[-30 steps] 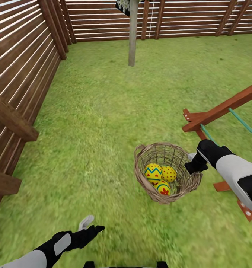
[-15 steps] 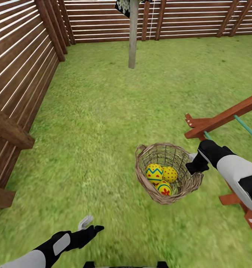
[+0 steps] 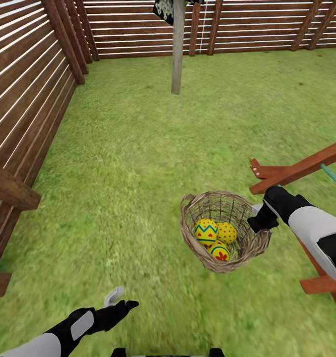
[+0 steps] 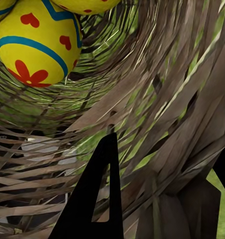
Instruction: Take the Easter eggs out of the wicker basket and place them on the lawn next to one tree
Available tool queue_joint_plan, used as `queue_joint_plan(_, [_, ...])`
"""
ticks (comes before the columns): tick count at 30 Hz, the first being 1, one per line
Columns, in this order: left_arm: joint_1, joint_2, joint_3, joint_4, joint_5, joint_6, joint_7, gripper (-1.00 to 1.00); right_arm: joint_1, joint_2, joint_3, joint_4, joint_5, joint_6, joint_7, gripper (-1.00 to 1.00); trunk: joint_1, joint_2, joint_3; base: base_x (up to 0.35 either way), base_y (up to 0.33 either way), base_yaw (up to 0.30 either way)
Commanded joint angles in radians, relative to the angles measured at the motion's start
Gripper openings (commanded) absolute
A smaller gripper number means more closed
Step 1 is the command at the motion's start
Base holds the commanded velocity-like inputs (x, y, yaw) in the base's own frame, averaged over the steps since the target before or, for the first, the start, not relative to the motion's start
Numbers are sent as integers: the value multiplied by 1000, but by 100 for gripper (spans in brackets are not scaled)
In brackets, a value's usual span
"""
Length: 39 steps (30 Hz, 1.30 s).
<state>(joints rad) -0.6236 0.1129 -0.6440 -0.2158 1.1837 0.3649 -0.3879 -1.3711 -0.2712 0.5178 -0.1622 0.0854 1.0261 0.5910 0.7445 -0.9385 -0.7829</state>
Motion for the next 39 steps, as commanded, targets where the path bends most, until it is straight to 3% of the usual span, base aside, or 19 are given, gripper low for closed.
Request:
queue_joint_plan(1, [-1, 0, -3, -1, 7, 5, -1, 100, 0, 0, -3, -2, 1, 5, 9, -100, 1, 0, -1, 338, 0, 0])
queue_joint_plan(39, [-1, 2, -3, -1, 7, 4, 3, 100, 0, 0, -4, -11, -2, 5, 10, -100, 1, 0, -1, 338, 0, 0])
